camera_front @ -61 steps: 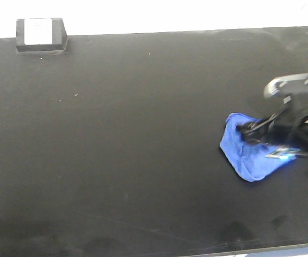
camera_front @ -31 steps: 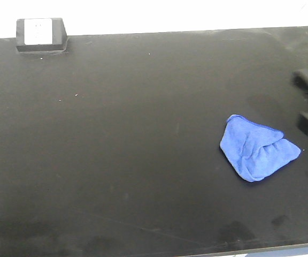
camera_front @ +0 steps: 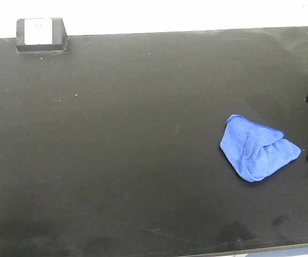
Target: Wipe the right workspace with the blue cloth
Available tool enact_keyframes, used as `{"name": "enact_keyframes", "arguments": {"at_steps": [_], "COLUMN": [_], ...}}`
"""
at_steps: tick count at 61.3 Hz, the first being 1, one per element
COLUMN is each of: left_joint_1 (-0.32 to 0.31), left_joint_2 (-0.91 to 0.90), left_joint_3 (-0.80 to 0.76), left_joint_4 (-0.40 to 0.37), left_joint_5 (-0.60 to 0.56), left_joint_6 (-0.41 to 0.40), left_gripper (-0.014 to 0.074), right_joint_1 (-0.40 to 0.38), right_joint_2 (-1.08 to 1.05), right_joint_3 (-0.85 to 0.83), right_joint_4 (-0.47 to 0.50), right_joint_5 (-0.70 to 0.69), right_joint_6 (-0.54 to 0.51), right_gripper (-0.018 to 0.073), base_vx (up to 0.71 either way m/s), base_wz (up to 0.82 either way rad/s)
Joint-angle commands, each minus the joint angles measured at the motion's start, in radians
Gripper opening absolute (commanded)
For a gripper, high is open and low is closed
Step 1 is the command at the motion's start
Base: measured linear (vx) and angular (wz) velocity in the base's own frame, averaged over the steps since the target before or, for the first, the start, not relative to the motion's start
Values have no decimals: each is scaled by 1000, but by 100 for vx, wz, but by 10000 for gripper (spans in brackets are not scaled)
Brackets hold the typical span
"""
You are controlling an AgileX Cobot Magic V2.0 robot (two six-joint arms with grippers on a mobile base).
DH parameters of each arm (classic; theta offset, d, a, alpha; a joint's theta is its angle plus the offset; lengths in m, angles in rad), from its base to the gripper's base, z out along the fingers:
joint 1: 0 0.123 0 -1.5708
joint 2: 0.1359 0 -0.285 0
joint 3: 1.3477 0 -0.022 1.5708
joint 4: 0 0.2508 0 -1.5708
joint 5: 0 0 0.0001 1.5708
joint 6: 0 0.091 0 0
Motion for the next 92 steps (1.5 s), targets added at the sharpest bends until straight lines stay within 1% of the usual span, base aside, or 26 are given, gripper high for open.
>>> {"name": "enact_keyframes", "arguments": {"at_steps": [1,21,26,31,34,38,42,44,45,47,50,55,62,66,73,77,84,86,88,92], "left_joint_1": [-4,-4,-4,-4,-4,-4,-4,-4,-4,-4,-4,-4,-4,-4,-4,-4,-4,-4,-4,-4], "left_joint_2": [-16,-16,-16,-16,-16,-16,-16,-16,-16,-16,-16,-16,-16,-16,-16,-16,-16,-16,-16,-16], "left_joint_3": [30,30,30,30,30,30,30,30,30,30,30,30,30,30,30,30,30,30,30,30], "left_joint_4": [1,1,1,1,1,1,1,1,1,1,1,1,1,1,1,1,1,1,1,1], "left_joint_5": [-78,-78,-78,-78,-78,-78,-78,-78,-78,-78,-78,-78,-78,-78,-78,-78,-78,-78,-77,-78], "left_joint_6": [-8,-8,-8,-8,-8,-8,-8,-8,-8,-8,-8,-8,-8,-8,-8,-8,-8,-8,-8,-8], "left_gripper": [-6,-6,-6,-6,-6,-6,-6,-6,-6,-6,-6,-6,-6,-6,-6,-6,-6,-6,-6,-6], "right_joint_1": [-6,-6,-6,-6,-6,-6,-6,-6,-6,-6,-6,-6,-6,-6,-6,-6,-8,-8,-6,-7], "right_joint_2": [-1,-1,-1,-1,-1,-1,-4,-7,-12,-19,-36,-78,-174,-246,-385,-465,-590,-580,-571,-569], "right_joint_3": [-30,-30,-30,-30,-30,-30,-30,-30,-30,-30,-30,-4,106,207,370,452,557,578,573,574], "right_joint_4": [9,7,-21,-34,-70,-161,-313,-379,-427,-504,-592,-664,-665,-656,-642,-634,-609,-605,-598,-598], "right_joint_5": [-56,-56,-68,-70,-70,-70,-70,-72,-72,-72,-72,-104,-230,-319,-420,-447,-452,-476,-441,-431], "right_joint_6": [-1,-3,-33,-28,-8,71,230,324,381,453,557,642,653,653,652,652,652,654,656,656], "right_gripper": [-8,-8,-8,-8,-8,-8,-8,-8,-8,-8,-8,-8,-8,-8,-8,-8,-8,-8,-8,-8], "base_vx": [0,0,0,0,0,0,0,0,0,0,0,0,0,0,0,0,0,0,0,0], "base_wz": [0,0,0,0,0,0,0,0,0,0,0,0,0,0,0,0,0,0,0,0]}}
